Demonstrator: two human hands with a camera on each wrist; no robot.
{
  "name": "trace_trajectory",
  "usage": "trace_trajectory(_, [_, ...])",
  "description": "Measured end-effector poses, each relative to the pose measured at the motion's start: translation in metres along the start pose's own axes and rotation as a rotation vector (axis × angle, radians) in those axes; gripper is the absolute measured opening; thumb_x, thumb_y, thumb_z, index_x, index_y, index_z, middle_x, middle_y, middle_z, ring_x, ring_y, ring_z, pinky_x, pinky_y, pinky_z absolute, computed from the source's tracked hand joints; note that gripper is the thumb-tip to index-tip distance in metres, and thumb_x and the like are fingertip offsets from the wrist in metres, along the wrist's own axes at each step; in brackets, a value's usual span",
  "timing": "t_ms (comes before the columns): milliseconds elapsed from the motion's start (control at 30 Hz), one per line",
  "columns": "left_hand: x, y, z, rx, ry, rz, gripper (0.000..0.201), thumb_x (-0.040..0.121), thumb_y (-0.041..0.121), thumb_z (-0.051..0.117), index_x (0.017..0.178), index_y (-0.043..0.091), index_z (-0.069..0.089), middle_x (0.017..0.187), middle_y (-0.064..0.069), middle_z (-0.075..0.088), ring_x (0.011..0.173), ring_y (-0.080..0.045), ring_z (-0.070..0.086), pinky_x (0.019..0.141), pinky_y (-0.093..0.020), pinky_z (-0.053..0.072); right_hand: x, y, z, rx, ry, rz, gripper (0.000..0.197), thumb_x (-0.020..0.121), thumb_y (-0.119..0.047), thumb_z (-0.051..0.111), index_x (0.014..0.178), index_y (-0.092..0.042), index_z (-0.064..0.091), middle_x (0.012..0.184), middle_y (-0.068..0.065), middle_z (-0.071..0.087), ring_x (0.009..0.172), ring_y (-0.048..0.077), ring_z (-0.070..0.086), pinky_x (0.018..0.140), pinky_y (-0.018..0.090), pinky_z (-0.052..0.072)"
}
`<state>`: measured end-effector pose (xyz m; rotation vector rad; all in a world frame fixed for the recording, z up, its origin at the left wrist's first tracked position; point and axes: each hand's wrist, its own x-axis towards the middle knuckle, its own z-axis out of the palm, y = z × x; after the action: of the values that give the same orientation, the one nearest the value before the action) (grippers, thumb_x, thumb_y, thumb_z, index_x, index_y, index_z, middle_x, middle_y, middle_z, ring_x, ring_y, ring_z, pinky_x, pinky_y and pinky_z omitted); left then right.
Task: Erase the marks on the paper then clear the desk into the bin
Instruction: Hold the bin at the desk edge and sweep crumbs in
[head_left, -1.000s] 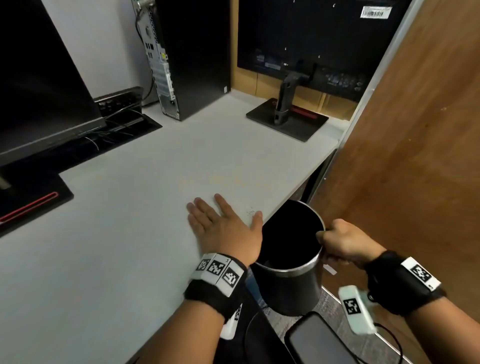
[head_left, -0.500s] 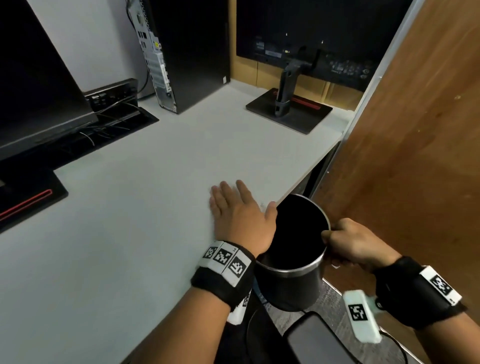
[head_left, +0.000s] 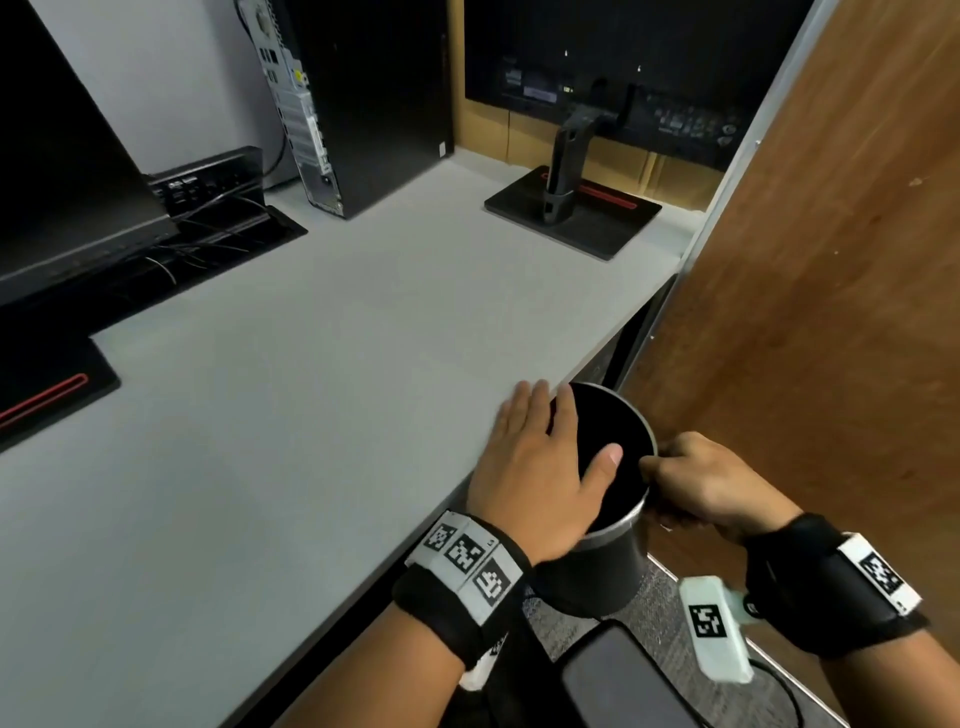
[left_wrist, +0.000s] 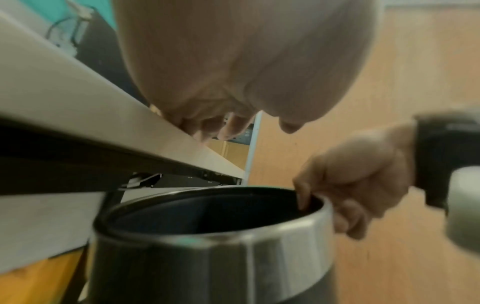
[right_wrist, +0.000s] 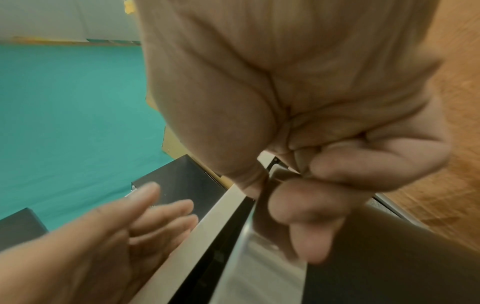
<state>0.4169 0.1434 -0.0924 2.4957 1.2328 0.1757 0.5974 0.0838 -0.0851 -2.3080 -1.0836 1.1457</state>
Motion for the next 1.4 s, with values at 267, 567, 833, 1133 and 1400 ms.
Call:
trace_trajectory(267, [-0.002,0.0,0.001,0.0,-0.01,0.098,0.074,0.104,0.058,0.021,0.161,0.013,0.009,0.167,-0.018,0.004,0.155,-0.03,-0.005,0.125,-0.046,0.003,0.0,-0.003,0.001,0.044,0.002,0.003,0.036,0.095,-0.013,0.055,0.069,0.008,0.066,0.051,0.018,0.064,0.037,0.02,0.049,0.039,0.021,0.035])
trace_trajectory(567, [-0.003,-0.003,0.001,-0.004,-0.008,0.16,0.072,0.105,0.055,0.023,0.161,0.013,0.008,0.168,-0.018,0.001,0.155,-0.029,-0.003,0.125,-0.038,-0.003,0.0,-0.007,0.002,0.07,0.012,-0.019,0.03,0.096,-0.011,0.053,0.071,0.0,0.066,0.05,0.013,0.063,0.035,0.016,0.052,0.038,0.02,0.036])
trace_trajectory(833, [0.065,-0.006,-0.011,0.148,-0.143,-0.311,0.095,0.096,0.07,0.021,0.159,0.005,-0.009,0.162,-0.029,-0.016,0.151,-0.042,-0.018,0.123,-0.052,-0.005,0.004,-0.007,0.001,0.064,0.02,-0.013,0.028,0.09,-0.01,0.055,0.079,0.012,0.069,0.057,0.019,0.068,0.039,0.019,0.055,0.04,0.021,0.038])
trace_trajectory(1133, [0.026,0.003,-0.019,-0.104,0.062,0.004,0.06,0.106,0.05,0.03,0.151,0.012,0.04,0.157,-0.008,0.04,0.146,-0.023,0.03,0.119,-0.038,0.028,0.015,0.003,-0.009,0.105,0.055,0.004,0.03,0.089,-0.012,0.055,0.076,0.014,0.066,0.065,0.029,0.07,0.044,0.024,0.053,0.041,0.023,0.035])
trace_trajectory(1400, [0.013,0.008,-0.018,-0.12,-0.019,0.173,0.057,0.109,0.04,0.024,0.159,0.011,0.022,0.166,-0.007,0.021,0.154,-0.02,0.007,0.123,-0.03,0.003,0.016,0.001,-0.009,0.141,0.059,-0.011,0.028,0.093,-0.01,0.055,0.074,0.007,0.066,0.062,0.028,0.069,0.042,0.024,0.054,0.041,0.022,0.035])
